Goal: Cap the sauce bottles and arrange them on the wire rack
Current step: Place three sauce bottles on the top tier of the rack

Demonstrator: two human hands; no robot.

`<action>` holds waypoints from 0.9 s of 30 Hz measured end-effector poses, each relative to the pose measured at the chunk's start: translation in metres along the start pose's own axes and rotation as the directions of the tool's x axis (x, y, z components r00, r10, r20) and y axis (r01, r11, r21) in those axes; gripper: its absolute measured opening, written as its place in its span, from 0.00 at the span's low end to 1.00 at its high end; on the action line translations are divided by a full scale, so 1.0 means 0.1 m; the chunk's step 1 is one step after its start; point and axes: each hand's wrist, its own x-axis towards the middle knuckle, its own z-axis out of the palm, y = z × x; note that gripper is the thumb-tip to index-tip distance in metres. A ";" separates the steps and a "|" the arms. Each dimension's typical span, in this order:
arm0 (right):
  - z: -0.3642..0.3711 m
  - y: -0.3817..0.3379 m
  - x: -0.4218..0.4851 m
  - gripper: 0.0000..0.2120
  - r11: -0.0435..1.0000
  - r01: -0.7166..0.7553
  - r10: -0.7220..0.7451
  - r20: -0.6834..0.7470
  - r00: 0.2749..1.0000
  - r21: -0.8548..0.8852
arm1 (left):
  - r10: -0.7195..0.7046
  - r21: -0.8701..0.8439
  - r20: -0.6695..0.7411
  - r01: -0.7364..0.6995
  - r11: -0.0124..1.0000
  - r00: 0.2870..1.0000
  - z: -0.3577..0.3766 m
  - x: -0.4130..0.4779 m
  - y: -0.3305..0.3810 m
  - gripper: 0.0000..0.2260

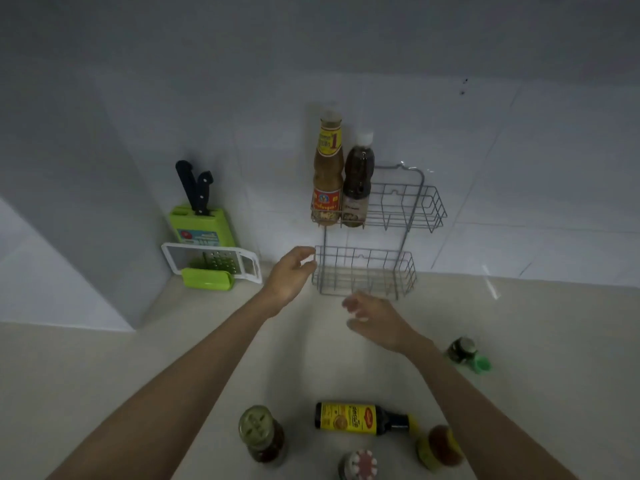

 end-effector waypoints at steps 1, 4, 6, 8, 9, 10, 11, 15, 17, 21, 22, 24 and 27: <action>0.17 0.20 -0.12 0.20 0.992 -0.033 0.060 0.226 0.972 -0.119 | -0.018 0.011 0.047 0.018 1.000 0.999 0.00 -0.07 -0.12 0.14; 0.53 0.57 -0.40 0.29 0.919 -0.053 0.258 0.494 0.830 -0.391 | -0.072 0.079 0.176 0.059 0.995 0.982 -0.01 -0.25 -0.32 0.11; 0.66 0.68 -0.49 0.29 0.859 0.017 0.286 0.506 0.814 -0.512 | -0.102 0.100 0.234 0.081 0.992 0.967 -0.03 -0.33 -0.38 0.12; 0.72 0.73 -0.56 0.29 0.818 0.049 0.304 0.502 0.810 -0.573 | -0.127 0.117 0.262 0.099 0.988 0.957 -0.03 -0.41 -0.42 0.13; 0.73 0.73 -0.58 0.28 0.803 0.037 0.321 0.485 0.814 -0.594 | -0.134 0.120 0.270 0.105 0.987 0.954 -0.03 -0.44 -0.43 0.13; 0.72 0.72 -0.60 0.29 0.791 0.030 0.328 0.465 0.822 -0.611 | -0.139 0.122 0.275 0.109 0.986 0.951 -0.03 -0.47 -0.44 0.13; 0.72 0.73 -0.63 0.29 0.778 0.028 0.330 0.447 0.831 -0.627 | -0.144 0.123 0.278 0.113 0.986 0.950 -0.03 -0.49 -0.45 0.13; 0.67 0.68 -0.70 0.26 0.758 0.048 0.298 0.411 0.861 -0.650 | -0.156 0.127 0.280 0.124 0.984 0.947 -0.03 -0.54 -0.48 0.14; 0.59 0.62 -0.67 0.23 0.775 0.056 0.253 0.390 0.886 -0.630 | -0.158 0.129 0.281 0.126 0.984 0.947 -0.04 -0.55 -0.47 0.13; 0.26 0.43 -0.47 0.23 0.885 0.016 0.150 0.317 0.936 -0.466 | -0.167 0.121 0.274 0.138 0.983 0.947 -0.06 -0.55 -0.48 0.13; 0.18 0.37 -0.42 0.23 0.917 -0.007 0.129 0.278 0.952 -0.400 | -0.169 0.117 0.272 0.142 0.983 0.947 -0.06 -0.55 -0.48 0.14; 0.09 0.29 -0.34 0.20 0.965 -0.056 0.105 0.182 0.978 -0.257 | -0.171 0.102 0.268 0.149 0.984 0.948 -0.07 -0.54 -0.48 0.14; 0.15 0.26 -0.33 0.17 0.995 -0.097 0.098 0.061 0.993 -0.016 | -0.164 0.065 0.242 0.153 0.986 0.956 -0.10 -0.51 -0.47 0.14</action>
